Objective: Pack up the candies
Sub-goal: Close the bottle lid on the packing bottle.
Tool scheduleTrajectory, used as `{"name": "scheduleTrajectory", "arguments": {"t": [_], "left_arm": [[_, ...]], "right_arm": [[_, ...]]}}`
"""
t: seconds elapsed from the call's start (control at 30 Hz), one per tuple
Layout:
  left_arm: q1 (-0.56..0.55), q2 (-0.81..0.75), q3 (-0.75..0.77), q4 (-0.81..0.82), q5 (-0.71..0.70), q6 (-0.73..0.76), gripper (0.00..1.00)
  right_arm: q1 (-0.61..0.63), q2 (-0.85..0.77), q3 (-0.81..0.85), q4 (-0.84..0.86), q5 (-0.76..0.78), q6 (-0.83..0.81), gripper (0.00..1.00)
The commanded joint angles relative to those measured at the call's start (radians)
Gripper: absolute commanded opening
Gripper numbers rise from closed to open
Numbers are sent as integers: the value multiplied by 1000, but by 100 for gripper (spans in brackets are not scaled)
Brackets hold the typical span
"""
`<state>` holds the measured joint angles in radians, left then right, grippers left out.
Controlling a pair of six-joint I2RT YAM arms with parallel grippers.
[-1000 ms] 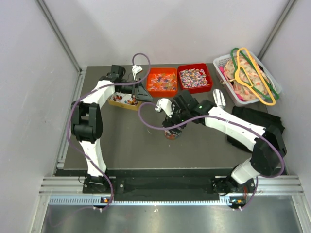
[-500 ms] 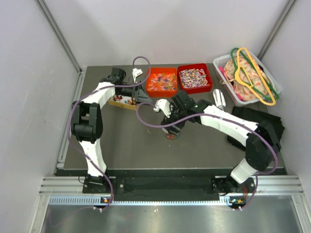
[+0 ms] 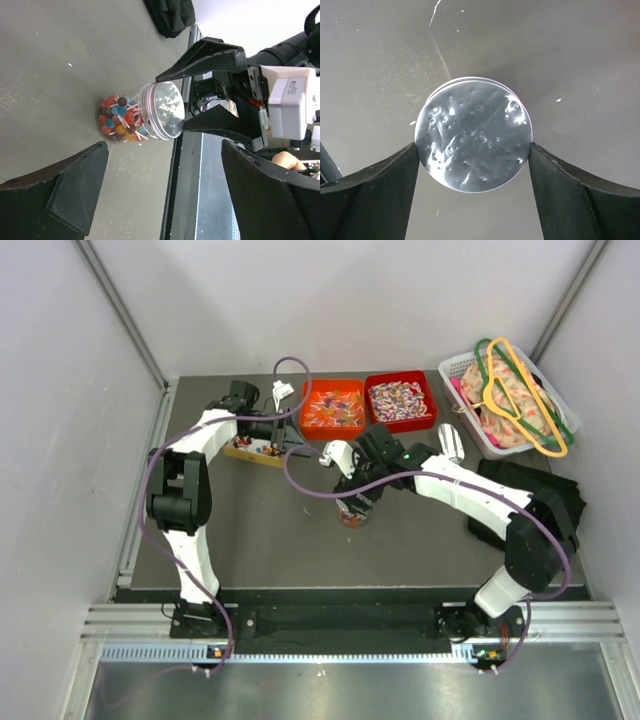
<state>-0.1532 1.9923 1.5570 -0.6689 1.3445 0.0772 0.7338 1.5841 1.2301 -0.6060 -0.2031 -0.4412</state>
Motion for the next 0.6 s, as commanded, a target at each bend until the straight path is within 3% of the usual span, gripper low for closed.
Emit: {"name": "scheduleTrajectory", "arguments": {"t": [0.0, 0.3, 0.57], "left_arm": [[0, -49, 6, -55, 4, 87, 99], [-6, -41, 6, -106, -5, 157, 99], [-68, -4, -24, -282, 11, 407, 99]], "right_arm": [[-14, 20, 26, 41, -7, 7, 62], [-13, 25, 19, 35, -9, 9, 65], [-13, 22, 22, 22, -15, 10, 88]]}}
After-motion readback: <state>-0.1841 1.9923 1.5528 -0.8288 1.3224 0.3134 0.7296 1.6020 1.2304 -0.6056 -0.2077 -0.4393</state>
